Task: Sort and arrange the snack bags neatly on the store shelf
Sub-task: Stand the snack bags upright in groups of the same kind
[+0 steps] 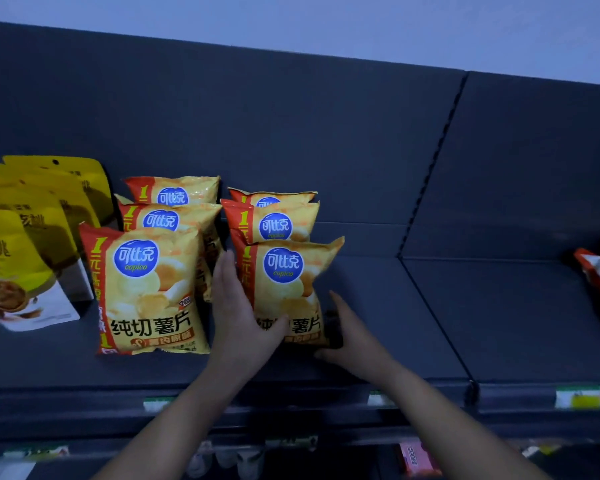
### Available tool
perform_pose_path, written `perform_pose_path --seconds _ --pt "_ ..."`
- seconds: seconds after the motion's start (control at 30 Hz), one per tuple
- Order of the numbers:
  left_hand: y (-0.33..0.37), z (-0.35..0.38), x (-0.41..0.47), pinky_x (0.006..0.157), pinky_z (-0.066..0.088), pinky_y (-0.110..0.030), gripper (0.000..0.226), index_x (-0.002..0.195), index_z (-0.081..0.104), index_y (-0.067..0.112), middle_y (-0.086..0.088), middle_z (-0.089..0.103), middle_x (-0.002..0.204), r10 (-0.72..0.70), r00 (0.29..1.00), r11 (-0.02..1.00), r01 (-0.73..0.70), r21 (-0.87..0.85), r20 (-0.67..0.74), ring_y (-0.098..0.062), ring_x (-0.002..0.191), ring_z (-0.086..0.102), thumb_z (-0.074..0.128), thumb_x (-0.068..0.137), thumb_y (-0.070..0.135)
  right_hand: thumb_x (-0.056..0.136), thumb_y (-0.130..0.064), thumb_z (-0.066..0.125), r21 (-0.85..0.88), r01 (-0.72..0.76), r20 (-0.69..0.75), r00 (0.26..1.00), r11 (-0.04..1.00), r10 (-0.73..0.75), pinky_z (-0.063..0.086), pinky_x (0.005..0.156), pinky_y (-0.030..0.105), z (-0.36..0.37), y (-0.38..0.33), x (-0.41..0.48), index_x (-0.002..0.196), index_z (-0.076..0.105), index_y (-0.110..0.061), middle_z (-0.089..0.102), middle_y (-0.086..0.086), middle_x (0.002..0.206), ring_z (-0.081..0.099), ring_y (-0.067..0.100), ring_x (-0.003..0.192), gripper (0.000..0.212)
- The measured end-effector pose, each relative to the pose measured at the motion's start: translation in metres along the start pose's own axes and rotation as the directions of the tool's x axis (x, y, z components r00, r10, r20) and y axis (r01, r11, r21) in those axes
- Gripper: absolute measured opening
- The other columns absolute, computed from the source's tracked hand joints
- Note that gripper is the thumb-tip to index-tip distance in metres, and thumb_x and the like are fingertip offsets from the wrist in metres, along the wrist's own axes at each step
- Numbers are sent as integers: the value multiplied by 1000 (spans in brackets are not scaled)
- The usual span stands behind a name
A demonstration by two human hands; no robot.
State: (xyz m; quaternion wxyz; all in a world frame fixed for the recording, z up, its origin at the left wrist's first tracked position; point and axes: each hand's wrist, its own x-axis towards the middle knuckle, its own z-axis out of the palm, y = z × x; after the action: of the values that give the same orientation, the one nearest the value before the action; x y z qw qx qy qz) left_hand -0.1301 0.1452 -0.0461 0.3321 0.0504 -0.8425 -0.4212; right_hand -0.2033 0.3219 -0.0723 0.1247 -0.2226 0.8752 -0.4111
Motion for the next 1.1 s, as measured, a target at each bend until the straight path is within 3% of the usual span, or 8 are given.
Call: perform_pose_path --seconds 0.1,0.2,0.37,0.47,0.63,0.8,0.93,1.1 --pt "35 9 9 117 12 -37 87 146 14 14 -9 11 153 290 957 938 -287 193 13 -24 144 8 55 72 36 80 -16 73 -134 -23 -80 997 991 13 30 100 15 -29 4 -15 150 9 -16 33 3 147 36 11 132 95" --pt "68 40 8 116 13 -34 83 147 16 10 -12 16 153 438 860 853 -489 183 261 -27 142 15 54 75 29 85 -16 67 -239 -20 -165 986 971 -20 27 98 11 -67 14 -34 148 19 -15 38 3 144 36 12 132 78" --pt "109 118 3 110 -15 -17 86 146 -18 19 -1 0 158 359 688 811 -565 153 631 -15 145 -2 50 93 30 89 -19 61 -337 -130 -277 960 932 33 26 99 14 -136 46 -73 143 32 -12 43 5 137 40 17 129 62" --pt "133 166 3 115 -7 -23 77 150 -3 15 1 10 156 325 605 774 -612 164 727 -15 144 9 48 95 31 86 -13 62 -350 -207 -359 931 914 73 25 92 11 -179 74 -100 139 39 -9 47 9 132 44 21 126 58" --pt "174 253 -6 115 17 -29 59 146 24 21 5 38 144 345 471 752 -656 61 812 -12 130 34 47 93 34 86 -19 64 -319 -375 -474 858 871 196 27 104 20 -252 137 -145 140 36 -8 43 8 139 40 20 130 62" --pt "226 344 -17 113 19 -29 60 146 25 19 4 36 146 382 444 741 -671 19 810 -14 134 33 47 94 38 82 -16 68 -264 -445 -546 800 856 248 30 104 23 -322 198 -184 139 40 -10 45 7 137 42 20 129 63" --pt "258 408 -21 115 1 -28 61 146 27 17 -1 38 145 401 458 688 -722 70 793 -15 136 29 50 92 35 79 -11 69 -241 -471 -584 769 848 261 31 103 24 -368 246 -206 135 44 -11 48 8 135 44 23 128 62" --pt "269 469 -22 116 1 -32 63 148 20 18 2 31 149 337 474 710 -695 111 813 -12 139 23 49 92 28 83 -13 66 -237 -492 -551 778 838 301 26 103 16 -398 299 -210 141 37 -13 43 3 140 40 19 131 65"
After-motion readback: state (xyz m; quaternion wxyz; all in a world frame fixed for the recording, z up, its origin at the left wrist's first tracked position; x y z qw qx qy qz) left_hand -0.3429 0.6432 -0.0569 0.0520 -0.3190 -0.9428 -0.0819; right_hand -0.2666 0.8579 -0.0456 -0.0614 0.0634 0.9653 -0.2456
